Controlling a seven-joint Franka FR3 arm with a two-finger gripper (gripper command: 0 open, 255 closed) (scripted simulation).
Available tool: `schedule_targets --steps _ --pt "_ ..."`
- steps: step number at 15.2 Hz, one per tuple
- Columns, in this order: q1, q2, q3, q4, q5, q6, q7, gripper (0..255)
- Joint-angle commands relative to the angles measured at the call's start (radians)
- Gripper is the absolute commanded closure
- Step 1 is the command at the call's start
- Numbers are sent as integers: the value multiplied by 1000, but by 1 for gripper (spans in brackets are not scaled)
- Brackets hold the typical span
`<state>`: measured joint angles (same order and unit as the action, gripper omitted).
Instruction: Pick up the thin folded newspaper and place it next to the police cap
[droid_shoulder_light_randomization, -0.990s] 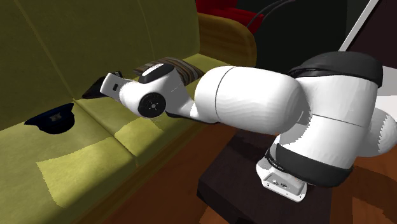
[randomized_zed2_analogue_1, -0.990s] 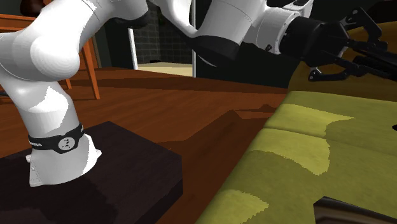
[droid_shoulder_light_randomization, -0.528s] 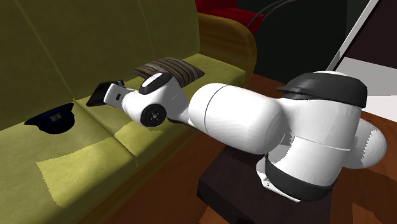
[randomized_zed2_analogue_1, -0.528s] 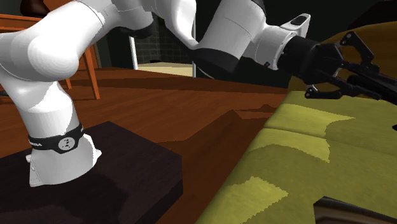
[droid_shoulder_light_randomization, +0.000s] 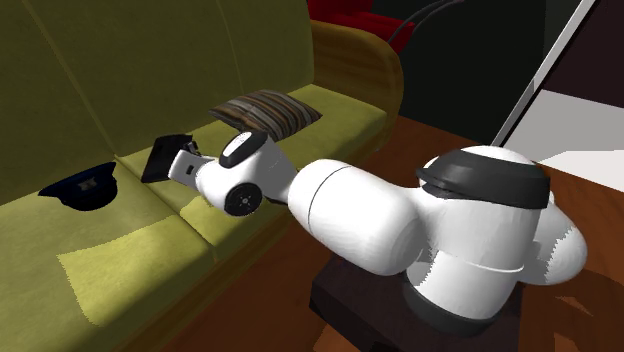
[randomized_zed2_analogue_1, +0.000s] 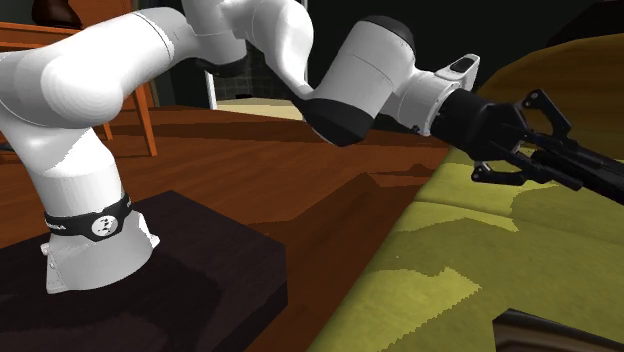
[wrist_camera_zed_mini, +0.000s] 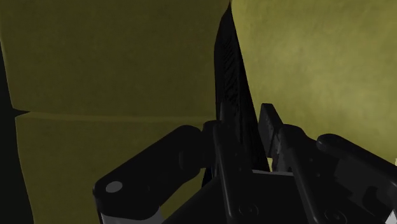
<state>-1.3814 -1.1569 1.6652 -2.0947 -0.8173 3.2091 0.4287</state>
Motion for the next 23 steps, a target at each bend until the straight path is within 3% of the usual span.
schedule_targets --steps 1,9,17,18,23 --pt "-6 -37 8 -5 11 14 24 255" --pt "-22 -150 44 5 54 47 92 255" --pt "-23 -154 45 6 55 48 94 255" --pt "-23 -152 45 6 55 47 93 0" --pt "-23 -154 45 6 56 48 94 0"
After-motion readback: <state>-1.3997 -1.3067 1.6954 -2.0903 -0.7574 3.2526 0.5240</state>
